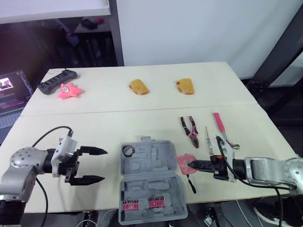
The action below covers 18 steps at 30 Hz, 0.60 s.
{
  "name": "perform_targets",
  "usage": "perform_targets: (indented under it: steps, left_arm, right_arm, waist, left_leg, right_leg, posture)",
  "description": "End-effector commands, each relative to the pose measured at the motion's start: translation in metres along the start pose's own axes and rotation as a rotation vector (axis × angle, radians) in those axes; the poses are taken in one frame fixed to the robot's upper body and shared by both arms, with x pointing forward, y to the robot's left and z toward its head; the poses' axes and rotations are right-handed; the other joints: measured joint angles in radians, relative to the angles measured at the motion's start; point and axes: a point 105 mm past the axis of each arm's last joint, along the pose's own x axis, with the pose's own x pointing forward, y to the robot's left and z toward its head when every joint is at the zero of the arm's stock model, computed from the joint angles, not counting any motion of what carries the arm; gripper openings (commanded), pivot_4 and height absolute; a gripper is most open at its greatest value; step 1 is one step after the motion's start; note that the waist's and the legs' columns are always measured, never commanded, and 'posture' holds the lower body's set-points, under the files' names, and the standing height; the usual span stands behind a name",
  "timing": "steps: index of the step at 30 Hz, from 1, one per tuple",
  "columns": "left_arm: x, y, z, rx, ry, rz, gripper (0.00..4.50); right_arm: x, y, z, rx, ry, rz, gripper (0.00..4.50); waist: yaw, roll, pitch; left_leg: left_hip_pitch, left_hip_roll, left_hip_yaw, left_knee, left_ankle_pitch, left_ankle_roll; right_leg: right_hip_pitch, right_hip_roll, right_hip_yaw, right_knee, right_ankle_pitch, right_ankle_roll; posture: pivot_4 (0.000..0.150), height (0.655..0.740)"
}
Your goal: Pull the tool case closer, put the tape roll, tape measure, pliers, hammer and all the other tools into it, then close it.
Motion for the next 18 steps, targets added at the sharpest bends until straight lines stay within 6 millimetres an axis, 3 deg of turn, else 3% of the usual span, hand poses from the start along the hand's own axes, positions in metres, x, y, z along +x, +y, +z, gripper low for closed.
perform_targets:
  steps: [1,10,18]
  left_arm:
    - [0.002,0.003,0.006,0.101,-0.013,0.022,4.48]
    - [0.004,0.002,0.003,0.141,0.003,-0.001,4.48]
    - [0.006,0.001,0.003,0.145,0.001,-0.012,4.48]
  right_arm:
    - [-0.003,0.005,0.002,-0.014,-0.046,-0.011,0.74]
    - [0.001,-0.019,-0.008,0.059,-0.049,-0.154,0.74]
    - [0.013,-0.016,-0.015,0.088,-0.045,-0.137,0.74]
  waist:
    - [0.000,0.000,0.000]
    - [-0.002,0.000,0.000]
    - [-0.003,0.001,0.000]
  left_leg:
    - [0.000,0.000,0.000,0.000,0.000,0.000]
    - [0.000,0.001,0.000,0.000,0.000,0.000]
    - [0.000,0.002,0.000,0.000,0.000,0.000]
  right_leg:
    - [0.000,0.000,0.000,0.000,0.001,0.001]
    - [0.000,0.001,0.000,0.000,0.001,0.001]
    - [0.000,0.002,0.000,0.000,0.001,0.001]
  posture:
    - [0.150,0.7400]
    - [0.150,0.7400]
    - [0.150,0.7400]
